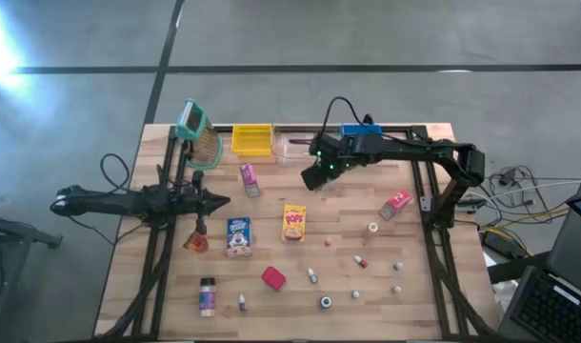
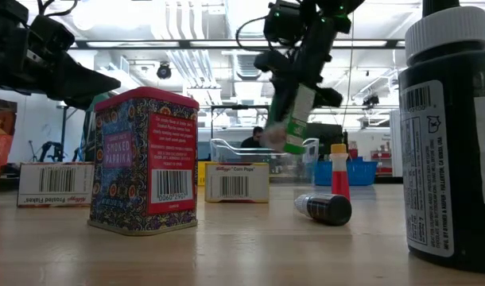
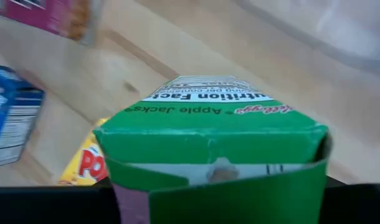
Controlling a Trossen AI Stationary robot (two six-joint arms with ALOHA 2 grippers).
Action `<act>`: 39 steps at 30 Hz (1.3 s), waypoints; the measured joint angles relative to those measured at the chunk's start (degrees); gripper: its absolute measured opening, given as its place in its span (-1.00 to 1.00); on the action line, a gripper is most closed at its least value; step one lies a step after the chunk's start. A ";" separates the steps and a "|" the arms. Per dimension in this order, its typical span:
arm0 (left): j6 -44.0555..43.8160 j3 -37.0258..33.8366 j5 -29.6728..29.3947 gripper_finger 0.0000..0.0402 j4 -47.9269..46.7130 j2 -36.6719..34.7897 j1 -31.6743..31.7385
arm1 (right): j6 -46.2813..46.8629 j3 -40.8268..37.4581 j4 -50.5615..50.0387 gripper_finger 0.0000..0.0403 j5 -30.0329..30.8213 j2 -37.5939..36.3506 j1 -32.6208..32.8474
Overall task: Pick & Place Kitchen Items
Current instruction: Put the green cereal box into the transparent bin
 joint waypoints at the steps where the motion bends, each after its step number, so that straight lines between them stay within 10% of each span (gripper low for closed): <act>1: 0.00 -0.01 0.01 -0.88 -0.02 -0.02 0.00 | -2.08 1.24 -0.04 -0.17 0.00 0.00 -0.46; 14: 0.00 0.00 -0.01 -0.88 0.00 0.00 0.00 | -43.06 13.61 0.05 -0.21 4.32 -0.01 -7.33; 22: 0.00 0.00 0.00 -0.88 0.00 -0.02 0.01 | -51.65 15.51 1.04 -0.18 8.80 -0.07 -14.88; 39: 0.00 0.00 -0.01 -0.88 -0.01 -0.02 0.00 | -68.41 24.40 -10.36 -0.17 -1.31 15.64 -24.50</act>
